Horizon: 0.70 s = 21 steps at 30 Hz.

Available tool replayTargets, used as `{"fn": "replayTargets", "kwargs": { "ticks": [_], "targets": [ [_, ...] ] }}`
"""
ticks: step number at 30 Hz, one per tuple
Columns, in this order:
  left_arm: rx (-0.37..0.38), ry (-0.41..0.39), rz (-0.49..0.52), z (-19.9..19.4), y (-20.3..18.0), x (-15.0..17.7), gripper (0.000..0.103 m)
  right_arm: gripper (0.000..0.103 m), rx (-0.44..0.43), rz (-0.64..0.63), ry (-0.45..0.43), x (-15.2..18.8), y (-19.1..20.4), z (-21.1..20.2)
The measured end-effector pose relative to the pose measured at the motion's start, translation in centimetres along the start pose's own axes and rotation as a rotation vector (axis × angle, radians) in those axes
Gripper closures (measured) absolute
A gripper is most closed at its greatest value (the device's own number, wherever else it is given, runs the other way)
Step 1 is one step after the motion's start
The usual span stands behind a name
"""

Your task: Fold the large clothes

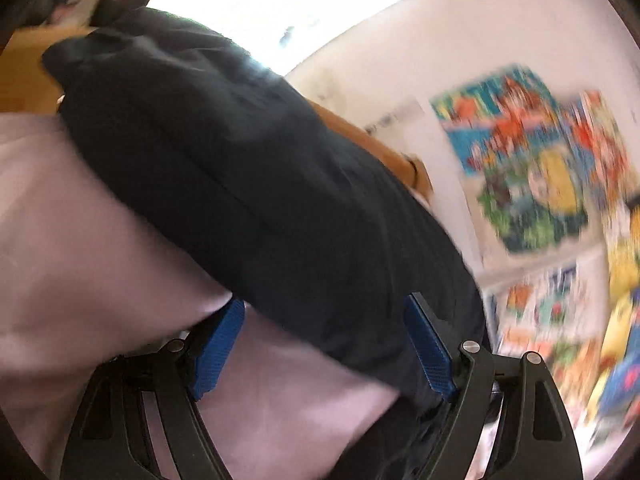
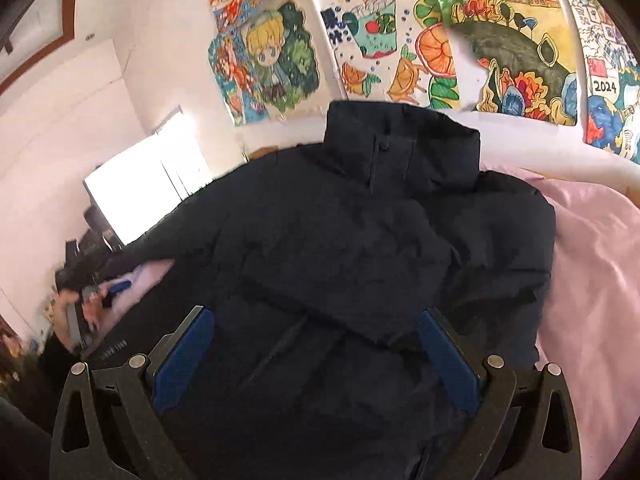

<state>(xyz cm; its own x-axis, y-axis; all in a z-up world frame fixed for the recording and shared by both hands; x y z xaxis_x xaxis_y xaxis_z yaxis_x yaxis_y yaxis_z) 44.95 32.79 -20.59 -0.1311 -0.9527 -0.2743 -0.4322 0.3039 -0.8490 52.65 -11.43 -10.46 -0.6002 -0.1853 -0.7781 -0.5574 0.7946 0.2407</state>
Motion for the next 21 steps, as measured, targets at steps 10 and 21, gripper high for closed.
{"fn": "replayTargets", "kwargs": {
  "ticks": [10, 21],
  "targets": [
    [-0.099, -0.147, 0.09, -1.5, -0.9, -2.9, 0.087, 0.0, 0.002, 0.025, 0.018, 1.2, -0.5, 0.5],
    [-0.002, -0.397, 0.812, -5.6, -21.7, 1.3, 0.099, 0.0, 0.13, 0.138, -0.095, -0.1, -5.4, -2.3]
  ]
}}
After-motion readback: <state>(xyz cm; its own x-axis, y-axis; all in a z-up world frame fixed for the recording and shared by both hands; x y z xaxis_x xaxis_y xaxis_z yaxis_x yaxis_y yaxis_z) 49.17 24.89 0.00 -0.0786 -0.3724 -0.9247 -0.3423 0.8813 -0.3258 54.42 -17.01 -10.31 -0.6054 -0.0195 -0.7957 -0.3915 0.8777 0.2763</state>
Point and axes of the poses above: each gripper's, at about its wrist camera, not at the fingertips, and z roughly the way its jaws point, y to its left, x to its underside, the point moved 10 cm from there along z, roughly the way its jaws point, and after that the axes turned 1 degree about x, right-handed, at the moved point
